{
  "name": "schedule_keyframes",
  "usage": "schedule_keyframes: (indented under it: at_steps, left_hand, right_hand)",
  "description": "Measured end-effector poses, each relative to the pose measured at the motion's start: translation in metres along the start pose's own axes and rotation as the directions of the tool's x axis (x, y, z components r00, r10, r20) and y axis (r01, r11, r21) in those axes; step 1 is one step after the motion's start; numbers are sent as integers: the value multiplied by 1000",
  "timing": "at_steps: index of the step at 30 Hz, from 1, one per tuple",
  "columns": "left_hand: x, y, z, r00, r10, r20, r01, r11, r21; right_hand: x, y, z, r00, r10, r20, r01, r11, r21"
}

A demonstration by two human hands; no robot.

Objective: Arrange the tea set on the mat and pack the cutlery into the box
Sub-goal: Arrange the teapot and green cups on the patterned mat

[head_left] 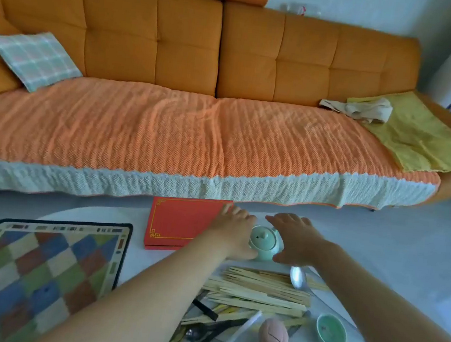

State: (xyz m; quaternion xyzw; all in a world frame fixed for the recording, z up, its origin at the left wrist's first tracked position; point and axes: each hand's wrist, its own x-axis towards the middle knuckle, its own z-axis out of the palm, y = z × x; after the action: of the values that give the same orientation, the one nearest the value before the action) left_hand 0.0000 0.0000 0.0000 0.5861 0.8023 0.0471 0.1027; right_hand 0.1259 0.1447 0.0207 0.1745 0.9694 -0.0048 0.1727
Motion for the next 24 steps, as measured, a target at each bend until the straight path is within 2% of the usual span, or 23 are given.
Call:
schedule_keyframes:
  at_steps: [3,6,14,18,21,24]
  left_hand:
    - [12,-6,21,998,30,46,-33,997,70]
    - [22,-9,41,998,41,41,-43,998,45]
    - [9,-18,50,976,113,-187,-114,993,4]
    - [-22,-3,20,949,74,-308,-136,973,-185]
    - [-60,3,-1,952,10,-307,-165,859,-484]
    - [-114,2,-15,946,-23,-324,-165,825,-541]
  right_hand:
    - [21,0,16,999,-4,49,5,1000,-19]
    - [37,-2,30,997,-19,81,21,999,-30]
    - [25,-8,33,996,-10,-89,5,999,-54]
    - [-8,-26,-5,984,20,-175,-26,999,-33]
    - [-37,-52,-32,976,-20,-219,21,1000,2]
    - [-63,-91,-39,967,-65,-247,80,996,48]
